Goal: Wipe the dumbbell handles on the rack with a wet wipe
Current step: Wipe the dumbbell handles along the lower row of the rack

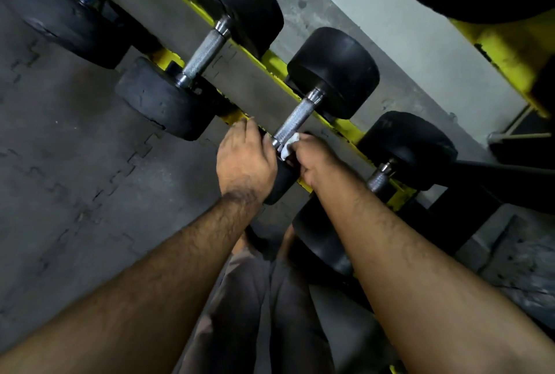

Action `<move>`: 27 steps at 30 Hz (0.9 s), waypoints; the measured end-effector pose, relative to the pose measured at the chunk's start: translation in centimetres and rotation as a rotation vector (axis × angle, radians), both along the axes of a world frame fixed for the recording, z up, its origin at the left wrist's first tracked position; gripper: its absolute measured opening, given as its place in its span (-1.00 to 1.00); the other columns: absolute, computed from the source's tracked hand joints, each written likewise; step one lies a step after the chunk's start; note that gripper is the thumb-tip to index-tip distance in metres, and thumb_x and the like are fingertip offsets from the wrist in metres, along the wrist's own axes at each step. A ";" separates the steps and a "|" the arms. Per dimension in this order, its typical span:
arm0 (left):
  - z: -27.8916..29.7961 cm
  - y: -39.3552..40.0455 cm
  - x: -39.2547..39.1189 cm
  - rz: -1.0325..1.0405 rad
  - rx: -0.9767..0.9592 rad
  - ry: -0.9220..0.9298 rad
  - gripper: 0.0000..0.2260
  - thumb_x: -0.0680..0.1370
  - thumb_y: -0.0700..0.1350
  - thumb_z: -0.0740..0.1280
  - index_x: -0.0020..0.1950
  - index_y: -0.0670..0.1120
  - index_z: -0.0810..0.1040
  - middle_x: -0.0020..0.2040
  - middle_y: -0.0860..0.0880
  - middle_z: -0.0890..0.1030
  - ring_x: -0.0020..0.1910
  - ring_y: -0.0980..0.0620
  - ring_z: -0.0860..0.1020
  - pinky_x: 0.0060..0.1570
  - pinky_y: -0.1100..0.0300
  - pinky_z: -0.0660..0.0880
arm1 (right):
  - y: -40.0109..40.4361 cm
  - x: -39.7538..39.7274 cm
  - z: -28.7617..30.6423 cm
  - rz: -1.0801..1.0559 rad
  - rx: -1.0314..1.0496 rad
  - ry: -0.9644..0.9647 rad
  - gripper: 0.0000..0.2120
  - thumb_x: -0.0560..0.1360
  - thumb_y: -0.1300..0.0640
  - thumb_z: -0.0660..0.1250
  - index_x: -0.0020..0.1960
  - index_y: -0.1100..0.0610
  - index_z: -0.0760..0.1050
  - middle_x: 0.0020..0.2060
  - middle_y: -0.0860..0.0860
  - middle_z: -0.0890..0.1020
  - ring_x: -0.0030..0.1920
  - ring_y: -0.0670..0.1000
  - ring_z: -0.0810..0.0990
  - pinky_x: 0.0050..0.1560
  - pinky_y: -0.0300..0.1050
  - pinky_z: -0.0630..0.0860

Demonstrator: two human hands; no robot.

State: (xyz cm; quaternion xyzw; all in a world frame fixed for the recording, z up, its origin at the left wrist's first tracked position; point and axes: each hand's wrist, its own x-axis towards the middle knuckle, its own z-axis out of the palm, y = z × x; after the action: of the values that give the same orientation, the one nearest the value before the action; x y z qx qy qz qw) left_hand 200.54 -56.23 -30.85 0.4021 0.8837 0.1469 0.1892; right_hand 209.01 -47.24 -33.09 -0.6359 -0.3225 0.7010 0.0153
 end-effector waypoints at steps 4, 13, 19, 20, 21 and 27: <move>1.6 -1.5 1.7 -0.036 0.028 -0.044 -0.58 0.59 -0.06 0.16 0.37 -0.26 0.46 0.37 -0.26 0.47 0.38 -0.23 0.42 0.41 -0.08 0.34 | -0.9 0.7 1.9 -0.086 0.107 -0.084 -0.70 0.34 0.54 0.15 -0.34 0.21 0.49 -0.46 0.09 0.53 -0.49 -0.01 0.41 -0.50 -0.31 0.27; 5.3 -4.4 7.6 -0.192 0.090 -0.171 -0.63 0.50 -0.13 0.16 0.21 -0.27 0.55 0.19 -0.24 0.58 0.20 -0.24 0.54 0.24 -0.04 0.48 | -2.0 8.4 7.7 -0.115 0.112 -0.158 -0.73 0.38 0.37 0.31 0.06 0.24 0.57 -0.09 0.17 0.60 -0.17 0.08 0.55 -0.22 -0.10 0.45; 4.8 -4.7 12.9 -0.140 -0.051 -0.349 -0.61 0.52 -0.04 0.11 0.20 -0.18 0.55 0.11 -0.15 0.60 0.14 -0.19 0.54 0.13 -0.04 0.51 | -0.7 14.1 6.7 0.343 0.416 -0.307 -0.64 0.51 0.38 0.27 0.26 0.18 0.60 0.08 0.04 0.68 0.05 -0.03 0.65 0.11 -0.21 0.56; 4.5 -4.7 13.8 -0.120 -0.074 -0.369 -0.59 0.53 -0.01 0.11 0.25 -0.17 0.54 0.15 -0.14 0.60 0.18 -0.18 0.53 0.15 -0.02 0.50 | -0.3 14.8 6.4 0.417 0.450 -0.330 -0.64 0.51 0.34 0.29 0.25 0.14 0.62 0.10 0.03 0.68 0.11 0.00 0.64 0.20 -0.15 0.54; 4.1 -4.7 14.5 -0.098 -0.088 -0.384 -0.58 0.55 0.01 0.11 0.29 -0.17 0.52 0.20 -0.15 0.59 0.21 -0.17 0.52 0.18 -0.01 0.48 | 0.1 15.3 6.2 0.506 0.495 -0.355 -0.66 0.51 0.30 0.30 0.24 0.12 0.63 0.11 0.02 0.69 0.14 0.01 0.64 0.24 -0.13 0.53; 1.3 -4.2 17.9 0.118 -0.107 -0.419 -0.41 0.58 0.15 0.03 0.39 -0.25 0.44 0.30 -0.23 0.53 0.30 -0.20 0.46 0.31 0.01 0.38 | 1.3 17.5 5.5 1.090 0.866 -0.341 -0.62 0.51 0.28 0.26 0.22 -0.01 0.63 0.16 -0.04 0.67 0.15 0.06 0.64 0.19 -0.05 0.56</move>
State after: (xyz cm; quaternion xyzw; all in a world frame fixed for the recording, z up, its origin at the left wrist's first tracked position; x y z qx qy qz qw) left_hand 218.41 -60.38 -29.58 0.2999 0.8537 0.1909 0.3806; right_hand 226.47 -45.94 -27.57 -0.4220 -0.8414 0.3089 -0.1365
